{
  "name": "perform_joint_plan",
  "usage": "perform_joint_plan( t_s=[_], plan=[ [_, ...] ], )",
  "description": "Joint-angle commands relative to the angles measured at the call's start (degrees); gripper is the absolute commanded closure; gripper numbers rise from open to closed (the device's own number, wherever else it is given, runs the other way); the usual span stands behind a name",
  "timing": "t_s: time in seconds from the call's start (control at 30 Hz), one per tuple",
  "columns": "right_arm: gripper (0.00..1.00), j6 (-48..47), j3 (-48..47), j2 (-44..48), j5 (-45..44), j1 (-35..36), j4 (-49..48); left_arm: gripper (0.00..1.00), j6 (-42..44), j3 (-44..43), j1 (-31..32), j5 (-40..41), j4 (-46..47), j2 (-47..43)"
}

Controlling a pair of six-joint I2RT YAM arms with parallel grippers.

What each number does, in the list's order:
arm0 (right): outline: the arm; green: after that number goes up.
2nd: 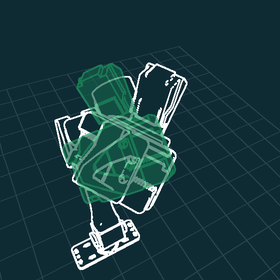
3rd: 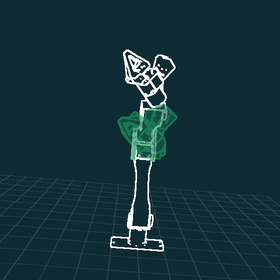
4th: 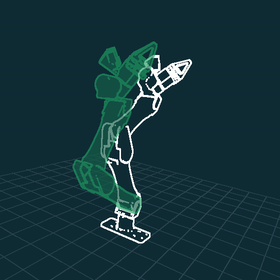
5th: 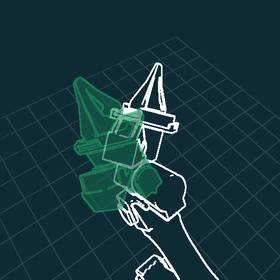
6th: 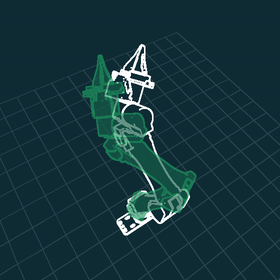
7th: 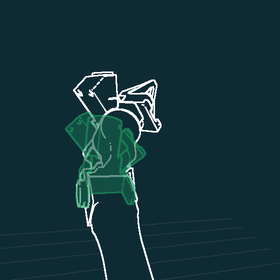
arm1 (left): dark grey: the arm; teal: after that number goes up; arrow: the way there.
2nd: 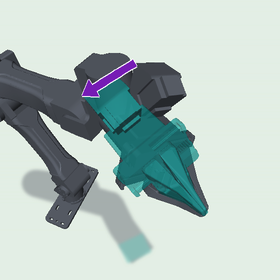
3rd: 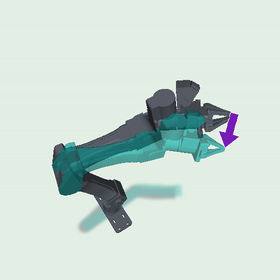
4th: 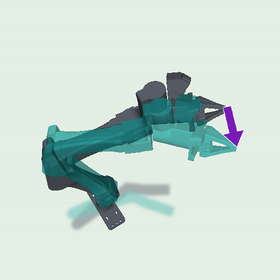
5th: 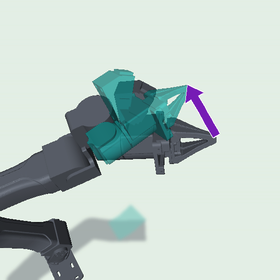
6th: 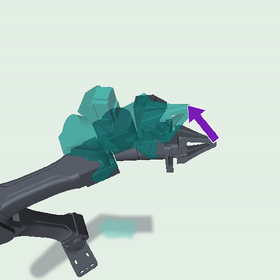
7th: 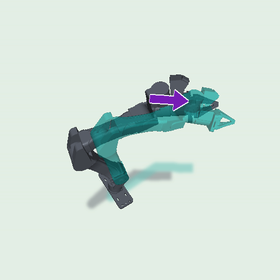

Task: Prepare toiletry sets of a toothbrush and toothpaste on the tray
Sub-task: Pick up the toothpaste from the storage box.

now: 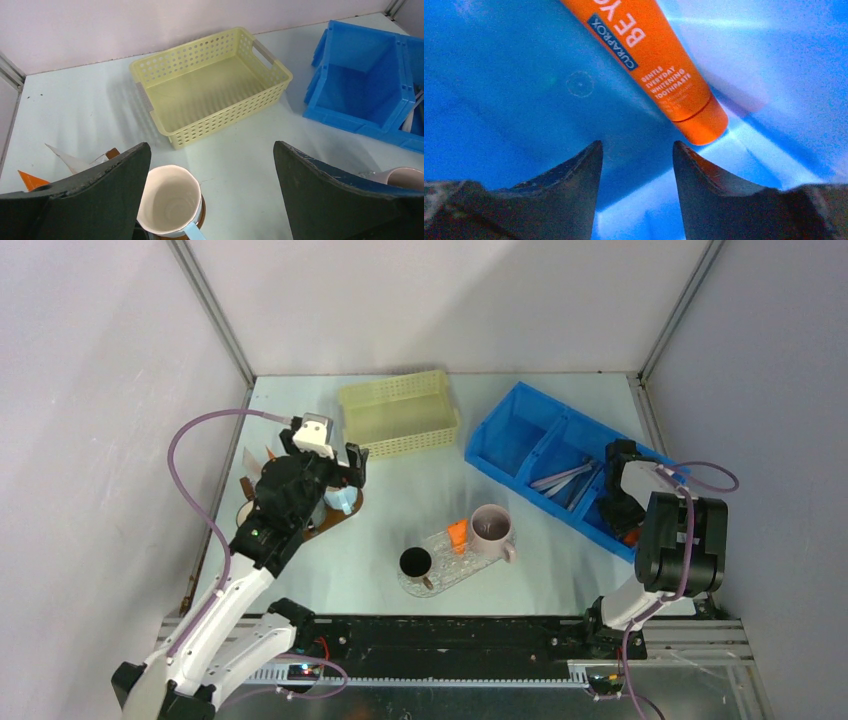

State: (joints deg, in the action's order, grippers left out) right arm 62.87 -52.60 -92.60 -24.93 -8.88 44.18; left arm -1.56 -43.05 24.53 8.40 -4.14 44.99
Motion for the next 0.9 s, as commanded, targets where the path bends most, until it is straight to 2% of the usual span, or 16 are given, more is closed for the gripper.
perform_joint_plan(
  t_s=[0.0, 0.1, 0.2, 0.27, 0.37, 0.47, 0.63, 0.87],
  plan=[
    [0.45, -4.99, 0.33, 1.60, 6.53, -0.06, -5.57, 0.00, -0.42, 0.70, -0.98, 0.16, 3.14, -0.70],
    [0.49, -7.52, 0.74, 2.96, 9.31, -0.42, -8.16, 0.00, -0.63, 1.16, -1.46, -0.19, 3.68, -0.74],
    [0.62, -10.66, 2.25, 5.13, 12.39, -0.85, -12.74, 0.01, -0.83, 1.61, -2.22, -0.77, 3.79, -0.90],
    [0.67, -12.30, 3.13, 7.21, 13.42, -1.30, -15.09, 0.00, -0.98, 1.89, -2.63, -1.05, 3.79, -1.04],
    [0.68, -15.01, 4.01, 10.55, 13.77, -1.62, -17.84, 0.01, -1.07, 2.24, -3.05, -1.71, 4.60, -1.31],
    [0.63, -16.35, 4.03, 12.81, 12.01, -1.68, -17.93, 0.01, -1.15, 2.47, -3.30, -1.98, 5.53, -1.51],
    [0.49, -16.91, 1.95, 11.92, 5.22, -1.54, -11.25, 0.01, -1.37, 2.85, -3.59, -2.37, 5.92, -1.95],
    [0.41, -14.71, 1.08, 8.11, -5.54, -0.12, -7.08, 0.01, -1.77, 3.36, -3.55, -3.13, 6.16, -2.65]
  ],
)
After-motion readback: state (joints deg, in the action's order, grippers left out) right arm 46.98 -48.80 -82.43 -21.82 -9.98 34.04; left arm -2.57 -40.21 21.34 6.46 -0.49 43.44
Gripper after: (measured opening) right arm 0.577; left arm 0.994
